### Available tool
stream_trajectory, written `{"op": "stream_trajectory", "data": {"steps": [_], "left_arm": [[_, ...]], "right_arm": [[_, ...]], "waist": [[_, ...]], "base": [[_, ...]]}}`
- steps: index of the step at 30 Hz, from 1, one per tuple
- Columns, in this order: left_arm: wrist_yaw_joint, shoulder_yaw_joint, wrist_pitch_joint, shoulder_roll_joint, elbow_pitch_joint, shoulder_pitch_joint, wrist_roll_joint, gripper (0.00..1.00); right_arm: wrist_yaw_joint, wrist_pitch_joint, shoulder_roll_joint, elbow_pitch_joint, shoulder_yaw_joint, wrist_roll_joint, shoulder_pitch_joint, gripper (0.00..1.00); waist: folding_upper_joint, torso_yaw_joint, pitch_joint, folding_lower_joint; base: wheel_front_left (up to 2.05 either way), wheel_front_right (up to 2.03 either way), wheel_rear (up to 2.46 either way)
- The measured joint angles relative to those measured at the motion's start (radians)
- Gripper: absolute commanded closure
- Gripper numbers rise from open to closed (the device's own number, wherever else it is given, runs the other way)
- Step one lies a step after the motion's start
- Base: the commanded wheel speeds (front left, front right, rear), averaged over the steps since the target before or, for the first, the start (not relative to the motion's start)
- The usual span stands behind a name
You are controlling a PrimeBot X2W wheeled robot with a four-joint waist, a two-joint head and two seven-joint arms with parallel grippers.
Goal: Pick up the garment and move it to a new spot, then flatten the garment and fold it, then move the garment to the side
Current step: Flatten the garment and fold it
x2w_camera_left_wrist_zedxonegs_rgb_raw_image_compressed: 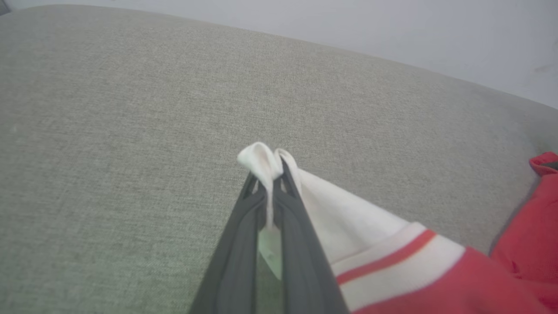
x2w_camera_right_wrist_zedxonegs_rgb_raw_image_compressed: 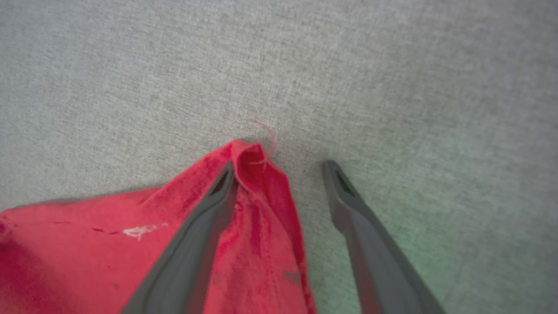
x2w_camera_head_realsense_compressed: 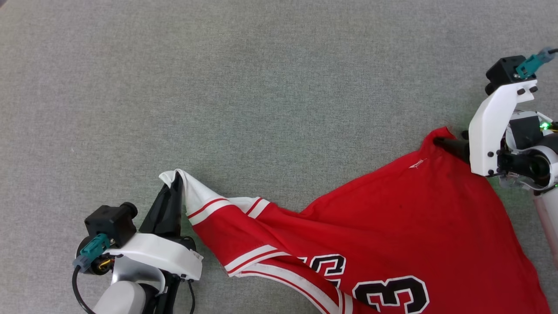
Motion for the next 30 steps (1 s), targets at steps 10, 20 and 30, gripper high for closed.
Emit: {"op": "stream_trajectory", "data": {"steps": [10, 20, 30], "left_arm": [[-0.007, -0.004, -0.006, 0.007, 0.015, -0.028, 0.002, 1.0], [-0.043, 0.009, 0.054, 0.066, 0.043, -0.255, 0.025, 1.0], [-0.095, 0.018, 0.119, 0.082, 0.242, -0.665, 0.041, 1.0]], "right_arm": [[0.0, -0.105, 0.004, -0.003, 0.032, 0.052, -0.012, 1.0], [0.0, -0.308, -0.01, 0.021, -0.078, -0.03, -0.07, 1.0], [0.0, -0.434, 0.012, 0.071, -0.142, -0.192, -0.231, 1.0]], "waist": [[0.0, -0.005, -0.033, 0.0], [0.0, -0.039, -0.116, 0.0], [0.0, -0.111, -0.136, 0.0]], "base": [[0.0, 0.0, 0.0], [0.0, 0.0, 0.0], [0.0, 0.0, 0.0]]}}
